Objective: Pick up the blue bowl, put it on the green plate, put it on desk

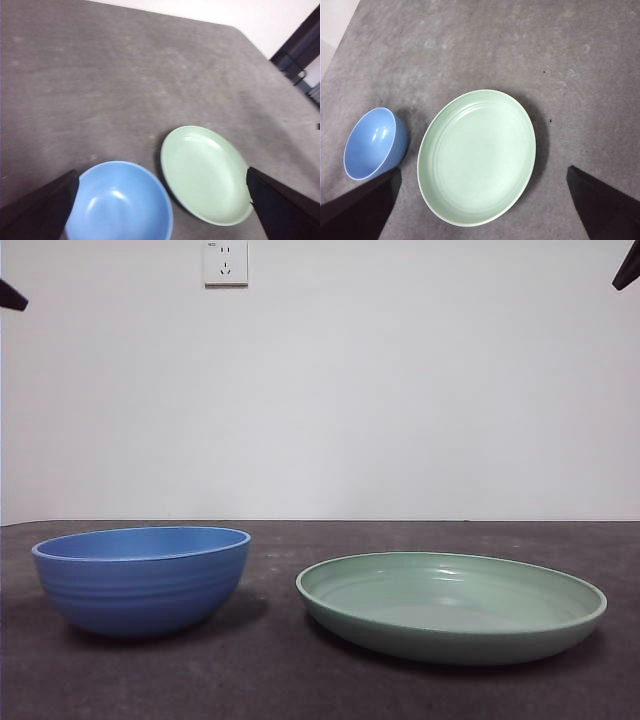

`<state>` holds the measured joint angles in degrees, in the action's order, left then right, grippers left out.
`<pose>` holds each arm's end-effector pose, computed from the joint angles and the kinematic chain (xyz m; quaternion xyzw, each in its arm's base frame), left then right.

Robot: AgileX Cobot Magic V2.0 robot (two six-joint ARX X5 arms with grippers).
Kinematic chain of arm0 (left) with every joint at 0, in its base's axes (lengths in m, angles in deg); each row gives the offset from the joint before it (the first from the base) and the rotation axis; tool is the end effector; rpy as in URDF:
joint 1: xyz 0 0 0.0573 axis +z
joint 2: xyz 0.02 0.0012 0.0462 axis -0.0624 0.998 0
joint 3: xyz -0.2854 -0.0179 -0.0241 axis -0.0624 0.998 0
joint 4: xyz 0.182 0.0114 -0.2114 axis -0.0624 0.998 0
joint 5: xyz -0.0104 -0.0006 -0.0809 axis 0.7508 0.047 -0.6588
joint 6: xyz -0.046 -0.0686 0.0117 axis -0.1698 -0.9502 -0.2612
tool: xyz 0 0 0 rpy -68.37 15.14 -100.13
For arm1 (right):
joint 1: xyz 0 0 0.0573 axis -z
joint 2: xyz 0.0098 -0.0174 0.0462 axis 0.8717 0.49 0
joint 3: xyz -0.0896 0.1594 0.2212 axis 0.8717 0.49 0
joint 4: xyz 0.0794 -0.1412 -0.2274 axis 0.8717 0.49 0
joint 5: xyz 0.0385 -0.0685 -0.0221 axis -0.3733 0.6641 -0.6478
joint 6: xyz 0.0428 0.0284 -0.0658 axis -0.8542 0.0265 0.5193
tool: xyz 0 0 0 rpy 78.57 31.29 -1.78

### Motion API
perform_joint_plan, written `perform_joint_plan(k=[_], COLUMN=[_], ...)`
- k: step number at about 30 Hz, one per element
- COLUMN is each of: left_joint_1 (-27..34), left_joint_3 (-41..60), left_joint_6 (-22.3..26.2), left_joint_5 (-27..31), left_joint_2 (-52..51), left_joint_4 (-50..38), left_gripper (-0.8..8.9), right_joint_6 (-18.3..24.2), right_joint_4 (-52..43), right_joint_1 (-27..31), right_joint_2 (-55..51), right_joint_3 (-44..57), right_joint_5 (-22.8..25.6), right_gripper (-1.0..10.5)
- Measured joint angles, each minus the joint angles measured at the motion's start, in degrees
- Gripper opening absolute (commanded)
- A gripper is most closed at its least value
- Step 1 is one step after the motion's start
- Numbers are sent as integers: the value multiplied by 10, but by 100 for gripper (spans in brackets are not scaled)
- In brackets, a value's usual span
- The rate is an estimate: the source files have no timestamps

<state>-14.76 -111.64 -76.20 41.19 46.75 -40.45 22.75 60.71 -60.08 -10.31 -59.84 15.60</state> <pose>0.1815 -0.0699 0.3143 -0.1256 0.2534 -0.3068 0.9088 0.1671 0.0349 0.2814 0.2129 0.3602 0.2041 0.8850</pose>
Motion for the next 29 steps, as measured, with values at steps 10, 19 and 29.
perform_joint_plan(k=[10, 19, 29], left_joint_1=[0, 0, 0], left_joint_3=[-1, -1, -2], left_joint_6=[-12, -13, -13], left_joint_5=[67, 73, 74], left_joint_2=[119, 275, 398], left_joint_4=[68, 53, 19], left_gripper=[621, 620, 517], right_joint_6=[3, 14, 18], right_joint_4=[0, 0, 0], right_joint_1=[0, 0, 0], right_joint_2=[0, 0, 0], right_joint_3=[0, 0, 0], right_joint_5=[-1, 0, 0], right_gripper=[653, 653, 653])
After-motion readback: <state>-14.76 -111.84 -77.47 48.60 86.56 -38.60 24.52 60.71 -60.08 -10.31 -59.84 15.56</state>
